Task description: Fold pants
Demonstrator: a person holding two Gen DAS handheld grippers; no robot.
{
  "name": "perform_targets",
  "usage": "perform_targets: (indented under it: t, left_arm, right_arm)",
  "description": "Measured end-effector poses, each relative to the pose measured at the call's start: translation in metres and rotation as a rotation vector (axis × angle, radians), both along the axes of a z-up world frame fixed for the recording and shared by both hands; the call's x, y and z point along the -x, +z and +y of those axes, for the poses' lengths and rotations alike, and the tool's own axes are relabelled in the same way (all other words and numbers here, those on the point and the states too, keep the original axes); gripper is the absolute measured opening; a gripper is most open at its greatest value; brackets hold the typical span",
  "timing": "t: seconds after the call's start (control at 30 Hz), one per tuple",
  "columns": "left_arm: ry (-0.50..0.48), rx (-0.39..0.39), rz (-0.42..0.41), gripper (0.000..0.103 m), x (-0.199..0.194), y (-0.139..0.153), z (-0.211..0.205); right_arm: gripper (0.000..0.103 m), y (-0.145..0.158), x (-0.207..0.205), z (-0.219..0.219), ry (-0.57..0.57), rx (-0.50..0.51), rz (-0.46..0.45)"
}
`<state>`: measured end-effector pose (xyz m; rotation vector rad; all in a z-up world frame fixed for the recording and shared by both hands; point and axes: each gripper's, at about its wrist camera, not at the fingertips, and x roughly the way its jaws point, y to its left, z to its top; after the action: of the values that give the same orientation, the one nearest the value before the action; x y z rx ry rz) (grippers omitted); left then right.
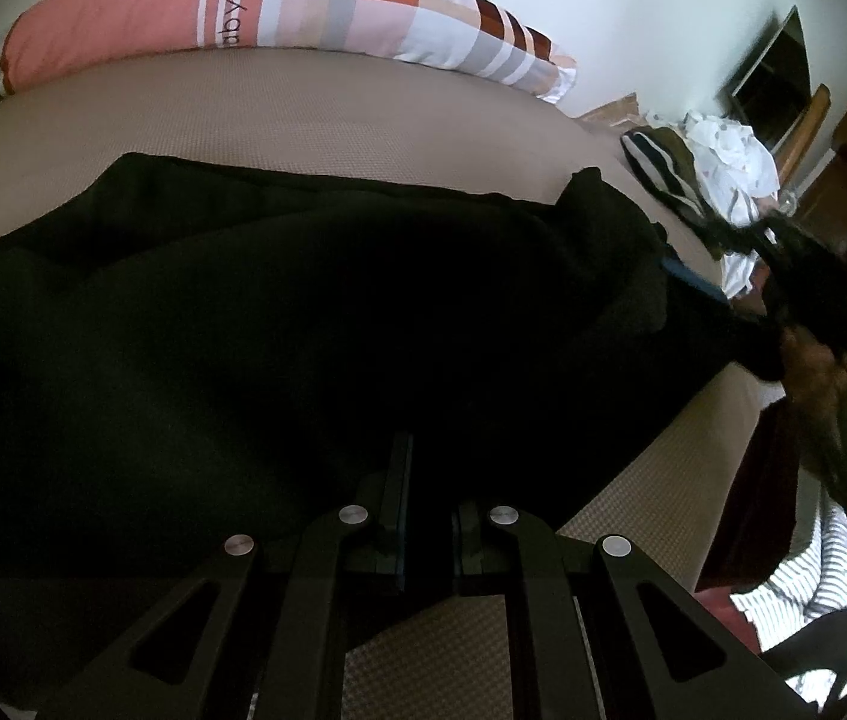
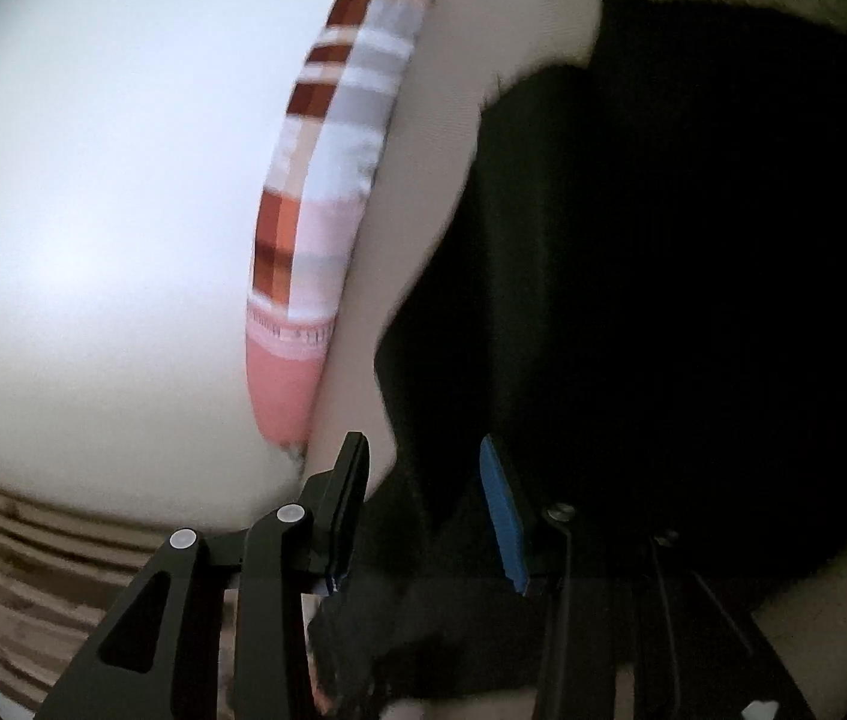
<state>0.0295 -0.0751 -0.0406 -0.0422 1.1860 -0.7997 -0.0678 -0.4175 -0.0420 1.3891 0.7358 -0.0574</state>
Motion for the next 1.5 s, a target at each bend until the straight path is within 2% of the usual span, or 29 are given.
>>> perform_targets:
  t: [0.13, 0.23, 0.37, 0.47, 0.57, 0.63, 0.7, 0.77, 0.93, 1.07, 1.1, 1.13, 1.2, 1.27, 1.33, 1.43, 1.5]
  left_arm:
    - [-0.003, 0.001, 0.004, 0.01, -0.001, 0.0, -0.001]
    - [-0.002, 0.002, 0.003, 0.01, -0.001, 0.001, 0.0]
    - [-0.001, 0.002, 0.002, 0.01, 0.0, 0.001, 0.0]
    - [-0.01, 0.0, -0.007, 0.01, -0.001, 0.001, 0.0]
    - [-0.008, 0.011, 0.0, 0.01, -0.003, 0.0, 0.001]
    - [-0.01, 0.013, -0.002, 0.01, -0.003, -0.001, 0.002]
    - [-0.015, 0.01, -0.007, 0.01, -0.001, -0.001, 0.001]
    - [-0.02, 0.006, -0.016, 0.01, 0.0, -0.001, 0.0]
    - [-0.034, 0.009, -0.024, 0.01, 0.002, -0.001, -0.002]
    - [-0.056, -0.003, -0.043, 0.01, 0.004, 0.0, -0.006]
    - [-0.062, -0.005, -0.047, 0.01, 0.005, 0.0, -0.006]
    - [-0.064, -0.008, -0.048, 0.01, 0.005, 0.0, -0.006]
    - [-0.069, -0.009, -0.049, 0.01, 0.006, 0.001, -0.006]
    - [-0.078, -0.008, -0.052, 0.01, 0.007, 0.002, -0.005]
    - [-0.096, -0.02, -0.057, 0.01, 0.009, 0.0, -0.006]
    - [-0.119, -0.035, -0.075, 0.01, 0.011, 0.0, -0.008]
    - [-0.129, -0.044, -0.08, 0.011, 0.012, 0.0, -0.01]
  right_arm:
    - [0.044, -0.01, 0.014, 0.034, 0.064, -0.056, 0.04]
    - [0.045, -0.021, 0.008, 0.055, 0.106, -0.113, 0.015]
    - [0.045, -0.038, -0.01, 0.057, 0.013, -0.224, -0.043]
    - [0.045, -0.04, -0.024, 0.04, -0.072, -0.232, -0.078]
    - [0.044, -0.037, -0.035, 0.013, -0.158, -0.188, -0.114]
    - [0.043, -0.034, -0.042, 0.002, -0.172, -0.124, -0.082]
    - [0.042, -0.037, -0.049, -0.003, -0.153, -0.111, -0.067]
    - [0.038, -0.037, -0.052, -0.003, -0.144, -0.094, -0.043]
    - [0.024, -0.025, -0.051, -0.005, -0.163, -0.006, -0.062]
    - [0.022, -0.03, -0.047, -0.012, -0.193, -0.001, -0.041]
    - [0.017, -0.026, -0.047, -0.013, -0.182, 0.024, -0.022]
    - [0.007, -0.02, -0.046, -0.013, -0.165, 0.048, -0.012]
    - [0.007, 0.007, -0.041, -0.011, -0.13, 0.138, -0.065]
    - [0.007, 0.045, -0.027, -0.006, -0.101, 0.305, -0.108]
    - [0.006, 0.057, -0.014, -0.004, -0.083, 0.367, -0.105]
    - [0.007, 0.035, 0.008, -0.011, -0.103, 0.341, -0.031]
    - [0.008, 0.008, 0.02, -0.022, -0.133, 0.271, 0.015]
